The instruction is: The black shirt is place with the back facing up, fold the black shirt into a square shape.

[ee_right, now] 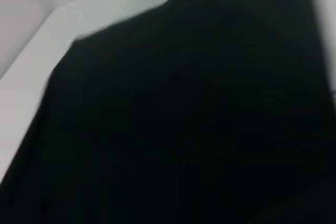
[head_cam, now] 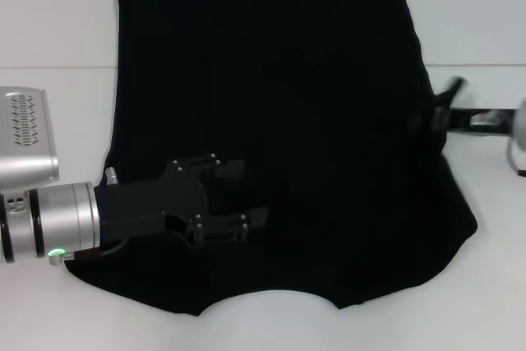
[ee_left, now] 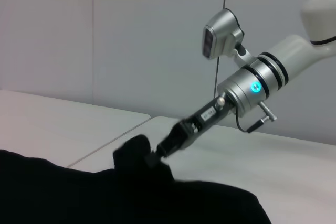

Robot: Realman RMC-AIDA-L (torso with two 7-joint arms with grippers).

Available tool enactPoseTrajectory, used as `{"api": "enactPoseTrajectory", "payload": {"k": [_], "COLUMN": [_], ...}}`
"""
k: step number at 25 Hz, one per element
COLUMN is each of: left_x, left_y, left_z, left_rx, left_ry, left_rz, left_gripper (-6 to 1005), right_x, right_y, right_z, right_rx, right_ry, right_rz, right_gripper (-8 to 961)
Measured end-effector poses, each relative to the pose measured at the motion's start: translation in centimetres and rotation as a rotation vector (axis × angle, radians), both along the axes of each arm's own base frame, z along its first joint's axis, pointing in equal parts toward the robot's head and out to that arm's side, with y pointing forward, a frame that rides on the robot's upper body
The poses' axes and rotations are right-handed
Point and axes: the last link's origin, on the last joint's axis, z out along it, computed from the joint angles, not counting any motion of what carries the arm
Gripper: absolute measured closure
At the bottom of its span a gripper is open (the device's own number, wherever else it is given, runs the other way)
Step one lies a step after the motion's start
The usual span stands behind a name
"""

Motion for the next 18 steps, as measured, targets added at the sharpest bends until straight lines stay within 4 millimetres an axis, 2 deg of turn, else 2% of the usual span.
{"api": "enactPoseTrajectory", "payload": {"k": [3,14,17,18], "left_x": [0.0,0.1,0.1,0.1], "left_y": [0.0,0.2,0.2,0.2], "left_z": [0.0,0.1,0.1,0.1], "left_rx": [0.001,0.008,0.009,0.009], "left_ry": [-0.001,-0.001,0.0,0.0], "left_rz": [0.0,0.001,0.002,0.002], "left_gripper": [186,185,186,186], "right_x": [-1.7,-3.3,-3.7,-3.7], "right_y": [-0.4,-0.5,-0.5,-0.5], "right_z": [-1.9,-3.4,-3.2,-3.0], "right_rx": [-0.086,-0.162,-0.157,-0.152], "right_ry": [-0.012,-0.041,-0.018,-0.004], "right_rz": [0.055,0.088,0.094,0.095], "right_gripper": [939,938,938,895]}}
